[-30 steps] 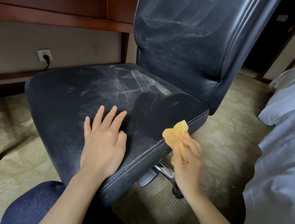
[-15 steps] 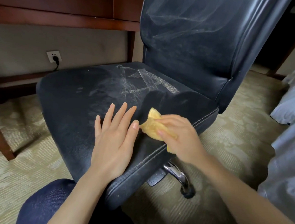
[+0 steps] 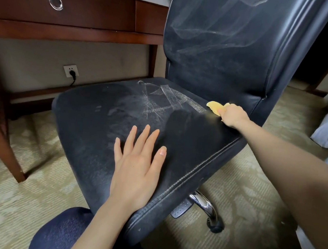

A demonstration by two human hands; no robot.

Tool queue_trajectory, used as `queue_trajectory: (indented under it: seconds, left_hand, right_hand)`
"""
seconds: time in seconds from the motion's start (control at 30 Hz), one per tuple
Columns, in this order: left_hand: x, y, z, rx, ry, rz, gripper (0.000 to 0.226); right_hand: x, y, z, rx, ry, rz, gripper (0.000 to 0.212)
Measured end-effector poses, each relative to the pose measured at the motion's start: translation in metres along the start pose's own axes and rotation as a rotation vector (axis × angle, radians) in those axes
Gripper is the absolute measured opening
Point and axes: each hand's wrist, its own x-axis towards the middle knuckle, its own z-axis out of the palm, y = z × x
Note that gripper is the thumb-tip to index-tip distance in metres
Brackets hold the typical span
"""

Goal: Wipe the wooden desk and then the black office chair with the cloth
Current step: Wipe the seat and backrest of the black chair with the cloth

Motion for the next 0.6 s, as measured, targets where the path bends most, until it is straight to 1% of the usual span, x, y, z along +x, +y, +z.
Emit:
queue_trajectory:
  seconds: [0.07, 0.13, 0.27, 0.4, 0.5, 0.6]
  left_hand:
    - [0.000, 0.001, 0.001, -0.007, 0.006, -0.006, 0.071]
    - [0.001, 0.002, 0.001, -0.020, 0.010, -0.011, 0.071]
    - [0.001, 0.005, 0.003, -0.048, 0.028, -0.018, 0.072]
    - [0.000, 0.006, 0.002, -0.098, 0.062, -0.040, 0.072]
    - [-0.001, 0.006, 0.000, -0.140, 0.078, -0.049, 0.073]
    - [-0.002, 0.007, -0.002, -0.196, 0.097, -0.048, 0.069]
  right_hand:
    - [0.005, -0.011, 0.005, 0.131, -0.007, 0.062, 0.039]
    - [0.002, -0.024, 0.009, 0.151, -0.011, 0.026, 0.037]
    - [-0.023, -0.067, 0.010, 0.057, -0.061, -0.302, 0.046]
    - [-0.060, -0.116, 0.013, 0.103, -0.118, -0.602, 0.041]
    - [-0.086, -0.129, 0.012, 0.161, -0.149, -0.765, 0.036]
    - [-0.112, -0.122, 0.005, 0.224, -0.193, -0.880, 0.032]
